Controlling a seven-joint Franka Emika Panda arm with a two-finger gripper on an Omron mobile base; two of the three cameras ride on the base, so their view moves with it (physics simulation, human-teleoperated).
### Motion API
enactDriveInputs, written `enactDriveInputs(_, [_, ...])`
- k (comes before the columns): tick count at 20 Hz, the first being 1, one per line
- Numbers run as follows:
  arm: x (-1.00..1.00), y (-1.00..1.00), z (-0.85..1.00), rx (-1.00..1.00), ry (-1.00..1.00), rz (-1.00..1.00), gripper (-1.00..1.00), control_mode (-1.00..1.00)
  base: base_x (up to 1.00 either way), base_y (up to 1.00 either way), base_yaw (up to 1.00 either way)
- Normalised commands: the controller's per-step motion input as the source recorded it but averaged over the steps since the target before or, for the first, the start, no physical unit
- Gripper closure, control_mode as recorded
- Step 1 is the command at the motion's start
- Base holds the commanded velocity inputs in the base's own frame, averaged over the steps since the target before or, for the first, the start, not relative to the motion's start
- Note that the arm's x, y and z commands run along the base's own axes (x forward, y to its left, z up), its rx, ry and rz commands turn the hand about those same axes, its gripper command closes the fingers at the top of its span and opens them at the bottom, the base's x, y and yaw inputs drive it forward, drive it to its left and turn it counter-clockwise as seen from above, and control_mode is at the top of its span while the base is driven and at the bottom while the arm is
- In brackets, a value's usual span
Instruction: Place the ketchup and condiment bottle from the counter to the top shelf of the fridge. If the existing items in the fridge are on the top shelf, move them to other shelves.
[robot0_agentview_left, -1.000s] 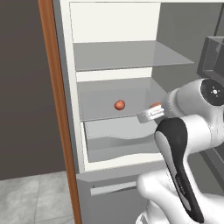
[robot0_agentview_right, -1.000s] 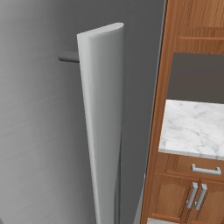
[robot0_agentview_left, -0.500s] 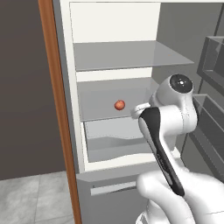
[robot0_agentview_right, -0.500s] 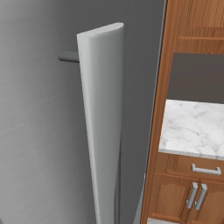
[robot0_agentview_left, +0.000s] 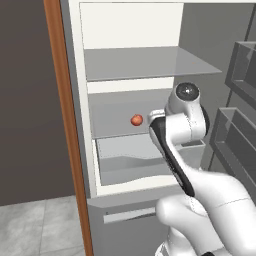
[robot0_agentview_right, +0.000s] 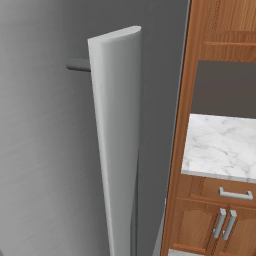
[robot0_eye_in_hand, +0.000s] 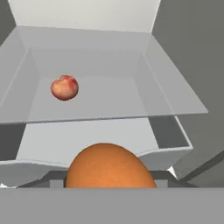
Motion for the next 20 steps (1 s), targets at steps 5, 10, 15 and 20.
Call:
enactDriveInputs(5, [0.62, -0.11, -0.14, 0.0, 0.0, -0.06, 1.0, -1.0, 0.0, 0.0, 0.0])
enactDriveInputs(10, [0.54, -0.15, -0.31, 0.0, 0.0, -0.01, 1.0, -1.0, 0.0, 0.0, 0.0])
enactDriveInputs(15, [0.45, -0.14, -0.38, 0.0, 0.0, 0.0, 1.0, -1.0, 0.0, 0.0, 0.0])
enactDriveInputs(20, [0.55, -0.12, -0.29, 0.0, 0.0, 0.0, 1.0, -1.0, 0.0, 0.0, 0.0])
